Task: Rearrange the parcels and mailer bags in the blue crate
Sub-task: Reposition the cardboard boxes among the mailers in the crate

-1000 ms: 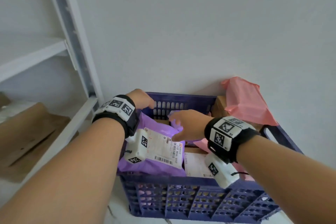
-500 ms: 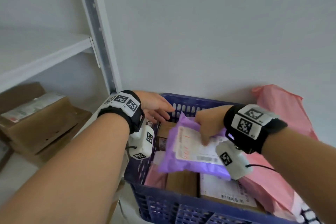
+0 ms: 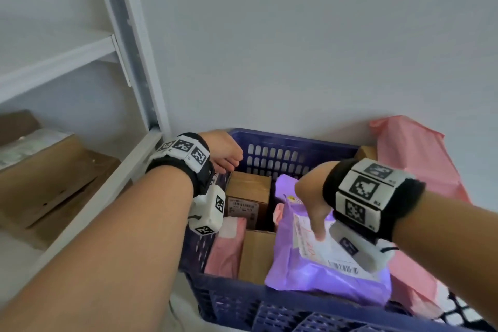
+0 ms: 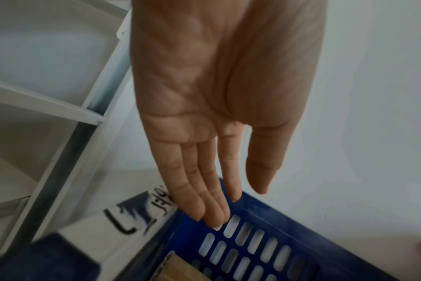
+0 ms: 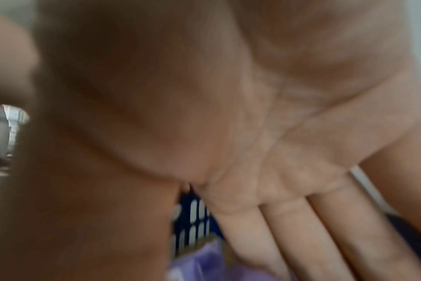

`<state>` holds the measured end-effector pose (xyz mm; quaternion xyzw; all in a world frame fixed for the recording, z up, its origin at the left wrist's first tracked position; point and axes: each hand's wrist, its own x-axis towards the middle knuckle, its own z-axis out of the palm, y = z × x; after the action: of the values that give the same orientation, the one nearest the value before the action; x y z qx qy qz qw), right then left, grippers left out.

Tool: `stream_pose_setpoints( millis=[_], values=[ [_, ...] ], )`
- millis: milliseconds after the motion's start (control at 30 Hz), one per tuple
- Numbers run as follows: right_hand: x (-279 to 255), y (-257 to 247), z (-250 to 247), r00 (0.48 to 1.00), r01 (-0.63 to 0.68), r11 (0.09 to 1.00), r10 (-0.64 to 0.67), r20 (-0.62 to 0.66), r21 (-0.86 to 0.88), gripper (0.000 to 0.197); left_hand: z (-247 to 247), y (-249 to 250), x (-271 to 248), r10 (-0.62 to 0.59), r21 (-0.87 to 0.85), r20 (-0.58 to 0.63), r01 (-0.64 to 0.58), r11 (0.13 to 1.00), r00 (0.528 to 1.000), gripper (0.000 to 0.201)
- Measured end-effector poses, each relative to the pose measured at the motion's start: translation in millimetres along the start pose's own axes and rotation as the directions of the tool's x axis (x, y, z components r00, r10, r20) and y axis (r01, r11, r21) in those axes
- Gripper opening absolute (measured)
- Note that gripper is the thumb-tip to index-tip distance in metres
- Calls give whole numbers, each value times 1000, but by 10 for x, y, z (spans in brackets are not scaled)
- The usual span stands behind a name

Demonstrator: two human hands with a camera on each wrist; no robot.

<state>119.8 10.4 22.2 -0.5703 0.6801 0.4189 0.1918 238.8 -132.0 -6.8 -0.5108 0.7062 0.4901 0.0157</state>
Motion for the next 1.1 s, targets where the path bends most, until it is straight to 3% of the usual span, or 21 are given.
stream_pose_setpoints(
  millis=[100,200,300,500,600,667,700,867,1000,1100],
  values=[
    [237,87,-226,975,-5,999,12,-220,35,39,-37,11,30,27,-13,-86,-28,1000,996,11],
    [437,94,-395,927,15,996,17,-374,83,38,-111,-48,123,60,-36,-121,-65,997,991,29],
    [730,103,-500,938,71,995,-45,-344,63,29,-189,-60,194,51,-57,-119,-59,997,992,32],
    [1401,-48,-466,924,189,977,-142,-355,101,66,-246,-63,461,22,-92,-186,-40,995,982,37],
    [1640,-245,-400,947,172,982,-143,-287,81,94,-335,-102,629,-15,-104,-125,2,995,992,79],
    [1742,-368,-330,962,137,985,-106,-251,108,118,-373,-113,714,-32,-12,-58,32,999,998,86],
    [1774,-421,-292,966,120,984,-86,-244,129,121,-378,-128,757,-41,53,-16,42,998,999,83],
    [1836,-311,-372,970,144,955,-84,-226,261,93,-361,-206,949,-96,243,159,55,969,983,52],
    [1890,17,-460,990,135,833,-97,-99,536,89,-356,-210,1003,-84,256,154,42,966,985,44],
    [1950,60,-403,992,121,803,-75,-102,584,90,-342,-214,1020,-96,249,154,55,967,983,42]
  ],
)
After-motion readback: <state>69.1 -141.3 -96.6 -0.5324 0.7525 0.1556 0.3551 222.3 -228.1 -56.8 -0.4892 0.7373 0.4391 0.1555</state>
